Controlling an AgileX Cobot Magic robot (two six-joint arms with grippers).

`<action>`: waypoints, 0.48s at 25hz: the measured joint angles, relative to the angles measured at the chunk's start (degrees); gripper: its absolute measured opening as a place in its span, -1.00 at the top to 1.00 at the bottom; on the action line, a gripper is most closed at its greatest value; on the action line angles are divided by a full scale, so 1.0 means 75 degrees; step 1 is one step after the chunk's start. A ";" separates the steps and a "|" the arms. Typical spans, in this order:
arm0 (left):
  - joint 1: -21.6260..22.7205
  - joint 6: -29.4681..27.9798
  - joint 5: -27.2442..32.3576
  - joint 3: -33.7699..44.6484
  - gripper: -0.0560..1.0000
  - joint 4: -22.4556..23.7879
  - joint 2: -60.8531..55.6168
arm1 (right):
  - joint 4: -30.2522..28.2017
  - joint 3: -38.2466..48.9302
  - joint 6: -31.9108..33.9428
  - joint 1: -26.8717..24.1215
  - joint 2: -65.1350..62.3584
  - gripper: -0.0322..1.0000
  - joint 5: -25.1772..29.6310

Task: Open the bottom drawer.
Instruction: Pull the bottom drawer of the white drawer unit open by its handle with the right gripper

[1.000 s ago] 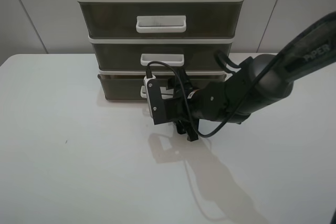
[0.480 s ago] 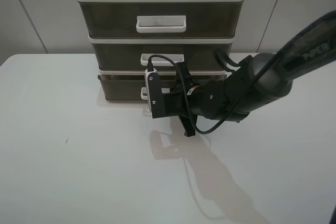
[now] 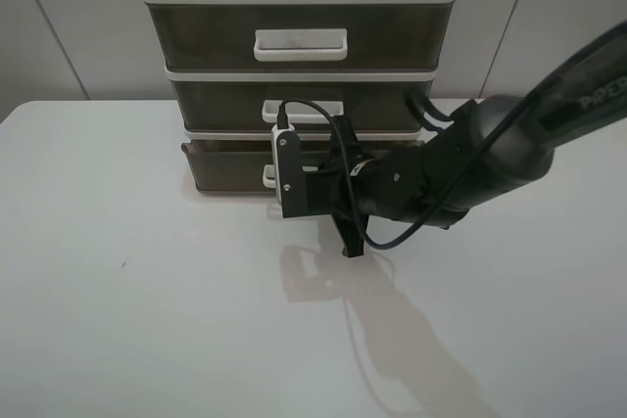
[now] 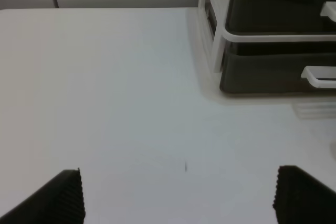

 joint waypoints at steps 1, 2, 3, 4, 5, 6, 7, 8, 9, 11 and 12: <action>0.0000 0.0000 0.0000 0.0000 -0.52 0.0000 0.0000 | 0.0118 0.0036 -0.0007 0.0057 -0.0069 0.67 0.0019; 0.0000 0.0000 0.0000 0.0000 -0.52 0.0000 0.0000 | 0.0233 0.0085 -0.0023 0.0108 -0.0123 0.67 0.0054; 0.0000 0.0000 0.0000 0.0000 -0.52 0.0000 0.0000 | 0.0378 0.0129 -0.0045 0.0171 -0.0172 0.67 0.0052; 0.0000 0.0000 0.0000 0.0000 -0.52 0.0000 0.0000 | 0.0527 0.0161 -0.0070 0.0245 -0.0220 0.67 0.0059; 0.0000 0.0000 0.0000 0.0000 -0.52 0.0000 0.0000 | 0.0710 0.0186 -0.0090 0.0329 -0.0265 0.67 0.0073; 0.0000 0.0000 0.0000 0.0000 -0.52 0.0000 0.0000 | 0.0882 0.0229 -0.0128 0.0391 -0.0325 0.67 0.0073; 0.0000 0.0000 0.0000 0.0000 -0.52 0.0000 0.0000 | 0.1005 0.0272 -0.0183 0.0458 -0.0362 0.67 0.0067; 0.0000 0.0000 0.0000 0.0000 -0.52 0.0000 0.0000 | 0.1150 0.0322 -0.0243 0.0523 -0.0421 0.67 0.0043; 0.0000 0.0000 0.0000 0.0000 -0.52 0.0000 0.0000 | 0.1266 0.0390 -0.0302 0.0574 -0.0487 0.67 0.0034; 0.0000 0.0000 0.0000 0.0000 -0.52 0.0000 0.0000 | 0.1491 0.0542 -0.0410 0.0701 -0.0601 0.67 -0.0013; 0.0000 0.0000 0.0000 0.0000 -0.52 0.0000 0.0000 | 0.1629 0.0610 -0.0430 0.0793 -0.0669 0.68 -0.0020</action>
